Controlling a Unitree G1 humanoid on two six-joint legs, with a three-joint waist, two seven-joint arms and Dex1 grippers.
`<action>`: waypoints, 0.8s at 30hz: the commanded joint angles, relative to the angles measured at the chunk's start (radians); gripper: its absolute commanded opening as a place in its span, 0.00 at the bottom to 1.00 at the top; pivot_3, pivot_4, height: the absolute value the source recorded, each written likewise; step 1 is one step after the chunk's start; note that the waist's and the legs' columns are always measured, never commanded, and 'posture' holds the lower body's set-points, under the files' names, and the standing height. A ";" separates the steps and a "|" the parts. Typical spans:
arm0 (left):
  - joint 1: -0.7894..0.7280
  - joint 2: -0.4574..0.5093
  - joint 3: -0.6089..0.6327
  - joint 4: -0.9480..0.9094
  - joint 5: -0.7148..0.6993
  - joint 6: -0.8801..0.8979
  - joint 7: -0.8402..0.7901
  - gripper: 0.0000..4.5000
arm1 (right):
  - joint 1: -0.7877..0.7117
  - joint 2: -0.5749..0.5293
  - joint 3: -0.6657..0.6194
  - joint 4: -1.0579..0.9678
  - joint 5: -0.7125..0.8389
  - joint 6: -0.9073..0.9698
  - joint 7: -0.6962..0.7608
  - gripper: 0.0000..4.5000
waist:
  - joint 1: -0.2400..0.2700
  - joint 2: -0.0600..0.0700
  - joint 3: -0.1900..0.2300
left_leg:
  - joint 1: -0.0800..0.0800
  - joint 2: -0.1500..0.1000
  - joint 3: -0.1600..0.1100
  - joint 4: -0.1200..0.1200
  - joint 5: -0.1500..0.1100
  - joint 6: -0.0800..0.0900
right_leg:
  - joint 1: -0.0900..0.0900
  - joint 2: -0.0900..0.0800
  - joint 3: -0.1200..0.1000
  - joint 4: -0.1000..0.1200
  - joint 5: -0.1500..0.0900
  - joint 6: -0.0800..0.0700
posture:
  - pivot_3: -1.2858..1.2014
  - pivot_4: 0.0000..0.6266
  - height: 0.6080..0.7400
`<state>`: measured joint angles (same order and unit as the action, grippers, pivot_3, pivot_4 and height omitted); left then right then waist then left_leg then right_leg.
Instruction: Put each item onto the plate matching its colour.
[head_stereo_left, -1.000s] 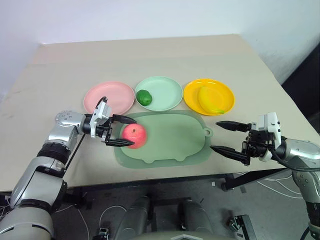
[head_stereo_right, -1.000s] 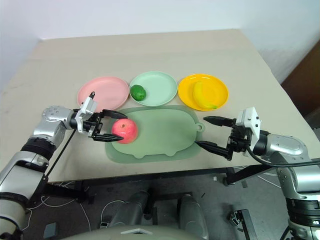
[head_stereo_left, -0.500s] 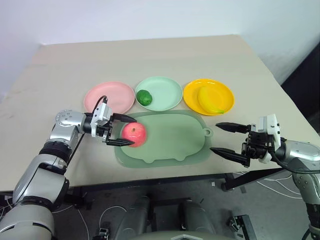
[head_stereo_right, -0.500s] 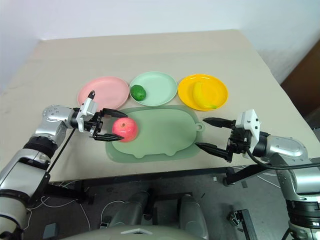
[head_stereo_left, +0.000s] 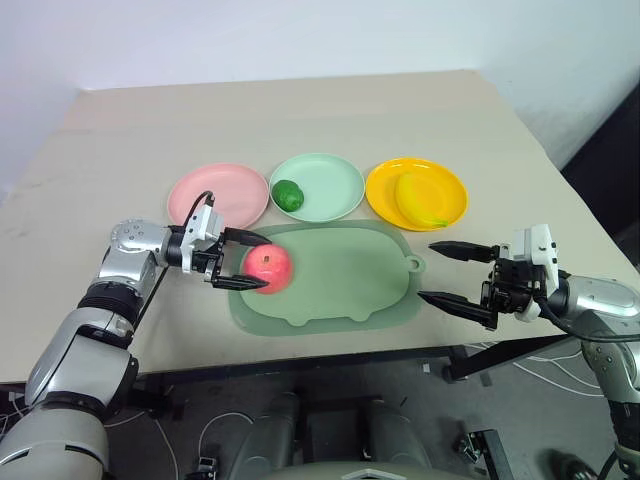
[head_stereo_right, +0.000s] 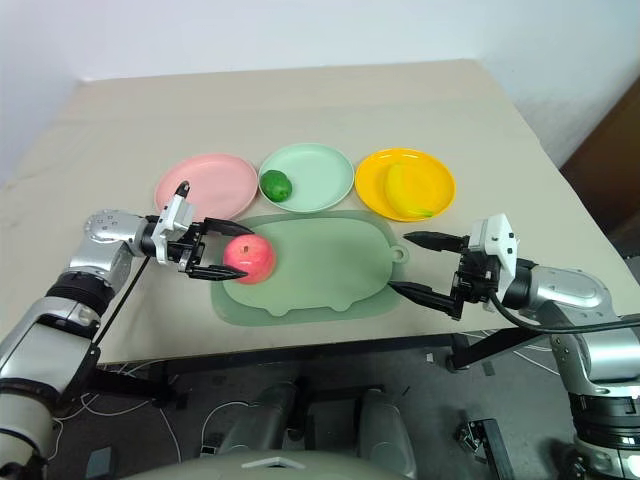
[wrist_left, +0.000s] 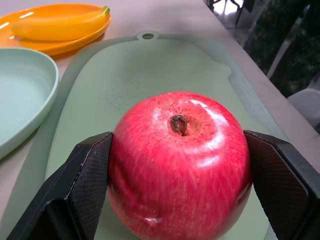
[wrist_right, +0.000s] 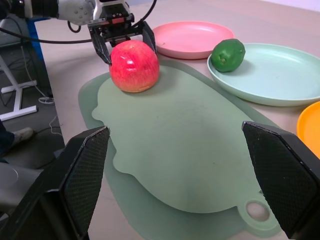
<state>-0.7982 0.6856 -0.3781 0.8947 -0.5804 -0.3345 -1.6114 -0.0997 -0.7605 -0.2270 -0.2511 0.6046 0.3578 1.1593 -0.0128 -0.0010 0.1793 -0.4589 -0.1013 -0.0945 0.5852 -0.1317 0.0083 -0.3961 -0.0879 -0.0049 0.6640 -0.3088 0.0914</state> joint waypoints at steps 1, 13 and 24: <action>-0.020 0.016 0.076 -0.036 -0.045 0.097 -0.003 0.84 | -0.015 -0.008 -0.009 -0.007 0.009 -0.018 0.008 1.00 | 0.000 0.000 0.000 | -0.001 0.000 0.000 0.000 0.000 0.000 | -0.001 0.000 0.000 0.000 0.000 0.000 | 0.52 0.24 0.98; -0.193 0.077 0.312 0.255 0.177 0.119 0.220 0.84 | -0.025 -0.005 -0.006 -0.004 0.016 -0.010 0.008 1.00 | -0.001 -0.002 0.001 | -0.002 0.000 0.000 0.004 0.000 0.003 | -0.001 0.001 -0.001 0.000 0.002 0.004 | 0.52 0.24 0.98; -0.207 0.048 0.376 0.386 0.403 0.107 0.769 0.84 | -0.061 -0.002 0.005 0.004 0.024 0.005 0.002 1.00 | 0.004 -0.003 0.001 | -0.003 -0.001 0.000 0.006 -0.002 0.002 | -0.003 0.000 -0.001 0.000 0.004 0.007 | 0.52 0.24 0.98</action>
<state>-0.9776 0.7265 -0.0344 1.2790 -0.1963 -0.2243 -0.8938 -0.1459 -0.7613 -0.2091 -0.2346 0.6063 0.3648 1.1629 -0.0088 -0.0036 0.1807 -0.4615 -0.1023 -0.0944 0.5916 -0.1338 0.0099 -0.3991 -0.0876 -0.0055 0.6644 -0.3050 0.0987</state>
